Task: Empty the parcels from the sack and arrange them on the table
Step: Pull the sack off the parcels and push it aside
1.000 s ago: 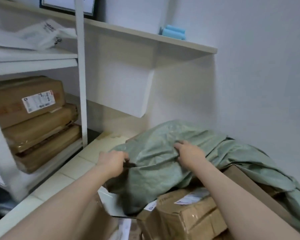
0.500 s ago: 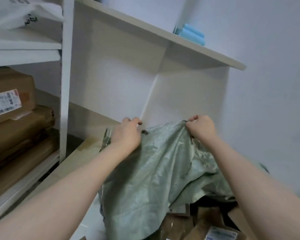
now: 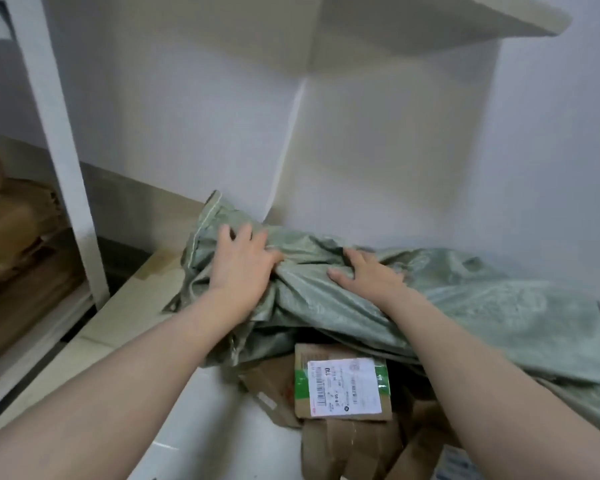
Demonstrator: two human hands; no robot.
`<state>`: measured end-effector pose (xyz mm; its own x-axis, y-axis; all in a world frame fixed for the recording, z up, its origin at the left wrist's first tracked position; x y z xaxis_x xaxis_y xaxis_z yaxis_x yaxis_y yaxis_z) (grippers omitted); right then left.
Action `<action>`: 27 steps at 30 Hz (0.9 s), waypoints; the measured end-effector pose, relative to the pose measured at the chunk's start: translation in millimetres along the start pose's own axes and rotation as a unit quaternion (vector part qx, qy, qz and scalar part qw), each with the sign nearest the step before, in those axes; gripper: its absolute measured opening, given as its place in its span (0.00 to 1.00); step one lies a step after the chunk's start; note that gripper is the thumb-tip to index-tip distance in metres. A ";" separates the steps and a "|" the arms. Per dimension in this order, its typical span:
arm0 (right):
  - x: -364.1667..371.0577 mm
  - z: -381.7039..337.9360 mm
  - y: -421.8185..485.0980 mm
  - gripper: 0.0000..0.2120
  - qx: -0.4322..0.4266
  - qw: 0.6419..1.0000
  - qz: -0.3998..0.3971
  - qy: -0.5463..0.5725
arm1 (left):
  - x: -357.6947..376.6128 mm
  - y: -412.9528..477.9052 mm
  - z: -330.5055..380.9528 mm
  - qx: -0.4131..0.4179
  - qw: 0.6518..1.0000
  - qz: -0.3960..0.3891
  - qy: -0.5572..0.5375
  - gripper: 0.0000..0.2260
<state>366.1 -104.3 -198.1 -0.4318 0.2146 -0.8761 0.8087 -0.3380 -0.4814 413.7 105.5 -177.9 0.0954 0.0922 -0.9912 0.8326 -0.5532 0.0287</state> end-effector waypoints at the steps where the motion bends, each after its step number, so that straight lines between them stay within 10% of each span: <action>1: 4.3 -0.8 1.6 0.35 0.012 0.999 -0.022 -0.035 | 7.2 2.0 1.6 0.012 1.000 -0.015 -0.007 0.18; 8: 8.3 -7.9 -22.0 0.30 -0.071 0.992 0.066 -0.080 | 118.3 -26.2 12.9 0.073 0.930 -0.315 -0.174 0.28; 14: -32.0 42.3 -130.6 0.17 -0.129 0.927 0.338 0.096 | 6.7 -28.9 45.8 -0.046 0.979 -0.102 -0.173 0.23; 21: -10.1 230.3 -235.1 0.17 0.077 0.871 0.365 0.319 | -111.6 -77.9 207.0 0.107 0.972 0.008 -0.207 0.27; 27: 83.2 415.3 -309.4 0.24 0.255 0.660 0.321 0.630 | -169.7 -104.9 367.5 0.172 0.972 0.031 -0.157 0.32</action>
<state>-85.9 -362.4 -133.6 0.8688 0.3596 -0.3404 0.2852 -0.9254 -0.2497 109.7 -156.4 -60.3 -0.0777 -0.1773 -0.9811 0.5941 -0.7985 0.0973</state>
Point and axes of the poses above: each hand's wrist, its own y-axis towards the middle knuckle, its own x-axis out of the palm, z = x × y, the point moved 8 cm from there along y, towards the middle knuckle, and after that the axes turned 15 degrees about -z, right-handed, at the moved point
